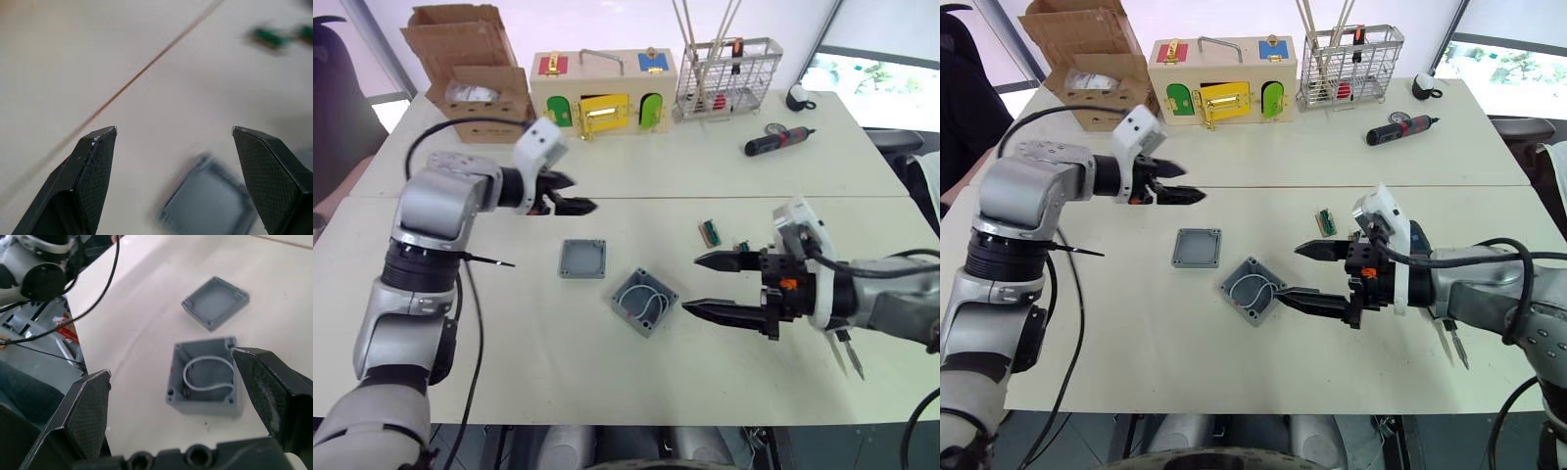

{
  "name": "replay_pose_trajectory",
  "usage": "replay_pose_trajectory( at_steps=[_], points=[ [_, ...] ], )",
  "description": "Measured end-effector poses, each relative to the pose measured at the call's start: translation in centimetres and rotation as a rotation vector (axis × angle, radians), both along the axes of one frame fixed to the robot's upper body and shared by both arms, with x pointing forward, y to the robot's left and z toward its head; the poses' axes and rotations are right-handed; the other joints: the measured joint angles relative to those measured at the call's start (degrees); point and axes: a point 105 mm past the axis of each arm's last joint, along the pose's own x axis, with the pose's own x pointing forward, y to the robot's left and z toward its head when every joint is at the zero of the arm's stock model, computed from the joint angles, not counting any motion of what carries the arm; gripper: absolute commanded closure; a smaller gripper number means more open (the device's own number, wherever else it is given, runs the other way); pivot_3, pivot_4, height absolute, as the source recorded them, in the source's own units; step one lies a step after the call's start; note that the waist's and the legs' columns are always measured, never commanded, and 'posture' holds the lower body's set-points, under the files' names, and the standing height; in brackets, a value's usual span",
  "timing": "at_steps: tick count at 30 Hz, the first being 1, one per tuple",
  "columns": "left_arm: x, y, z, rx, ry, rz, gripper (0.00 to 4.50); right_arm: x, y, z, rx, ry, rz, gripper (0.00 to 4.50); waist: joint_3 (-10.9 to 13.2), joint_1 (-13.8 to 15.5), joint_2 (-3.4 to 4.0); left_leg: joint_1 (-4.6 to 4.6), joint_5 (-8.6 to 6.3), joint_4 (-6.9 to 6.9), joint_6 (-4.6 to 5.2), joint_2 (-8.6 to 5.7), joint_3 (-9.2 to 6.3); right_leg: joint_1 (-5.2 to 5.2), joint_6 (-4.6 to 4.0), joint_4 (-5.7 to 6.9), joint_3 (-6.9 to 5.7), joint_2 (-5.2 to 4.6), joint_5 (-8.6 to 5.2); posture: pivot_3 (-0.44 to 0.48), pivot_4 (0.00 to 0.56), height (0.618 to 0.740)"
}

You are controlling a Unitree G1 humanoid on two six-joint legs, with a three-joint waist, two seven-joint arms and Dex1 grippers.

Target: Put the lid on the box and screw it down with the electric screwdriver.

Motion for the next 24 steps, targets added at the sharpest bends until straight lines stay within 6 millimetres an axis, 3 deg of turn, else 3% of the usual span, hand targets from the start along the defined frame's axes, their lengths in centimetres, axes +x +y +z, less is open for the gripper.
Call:
replay_pose_trajectory(
  at_steps=[3, 7, 13, 24],
  points=[
    [-0.4, 1.8, -2.1, 0.029, 0.072, 0.221, 0.64, 0.2, -0.2, -1.0, -0.040, 0.018, 0.003, 0.00, 0.00, 0.36, -0.03, -0.10, 0.08, 0.02, -0.14, 0.00, 0.00, -0.10, 0.00, 0.01, 0.01, -0.08, 0.00, 0.000, 0.150, 0.740],
    [-1.1, 1.1, -2.9, -0.027, 0.119, 0.345, 0.64, 0.4, -0.5, -2.1, -0.079, 0.031, 0.006, 0.00, 0.00, 0.40, -0.13, -0.12, 0.16, 0.06, -0.29, -0.03, 0.02, -0.11, 0.02, 0.03, 0.04, -0.14, 0.01, 0.000, 0.150, 0.740],
    [-1.9, 0.6, -5.5, -0.039, 0.170, 0.401, 0.64, 0.5, -0.1, -2.4, -0.065, 0.024, 0.013, 0.00, 0.00, 0.22, -0.16, -0.09, 0.20, 0.01, -0.36, 0.00, 0.03, -0.24, 0.02, 0.19, 0.09, -0.12, 0.01, 0.000, 0.150, 0.740],
    [-1.9, -1.1, -6.1, -0.060, 0.182, 0.398, 0.64, 0.4, 0.0, -3.3, -0.044, 0.045, -0.035, 0.00, -0.03, 1.02, -0.21, -0.07, 0.22, 0.02, -0.40, -0.07, 0.04, -0.21, 0.02, 0.21, 0.10, -0.21, 0.01, 0.000, 0.150, 0.740]
  ],
)
